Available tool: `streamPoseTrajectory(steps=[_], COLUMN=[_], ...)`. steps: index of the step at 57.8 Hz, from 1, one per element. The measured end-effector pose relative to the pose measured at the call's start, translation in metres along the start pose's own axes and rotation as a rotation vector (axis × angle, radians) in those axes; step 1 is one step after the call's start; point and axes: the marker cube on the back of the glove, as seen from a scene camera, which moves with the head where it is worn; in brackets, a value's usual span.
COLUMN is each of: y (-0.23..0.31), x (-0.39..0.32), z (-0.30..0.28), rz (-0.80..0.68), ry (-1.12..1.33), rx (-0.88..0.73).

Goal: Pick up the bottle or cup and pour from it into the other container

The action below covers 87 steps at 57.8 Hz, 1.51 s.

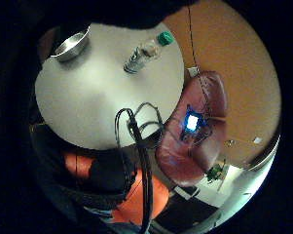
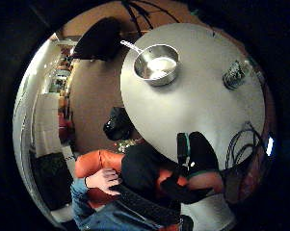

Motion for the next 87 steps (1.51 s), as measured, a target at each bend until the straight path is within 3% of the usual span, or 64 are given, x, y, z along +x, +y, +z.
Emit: streamPoseTrajectory(steps=[43, 87], y=[-0.048, -0.017], x=[0.011, 0.196], z=[0.006, 0.020], rz=[-0.013, 0.038], ry=[-0.012, -0.107], rx=[-0.011, -0.018])
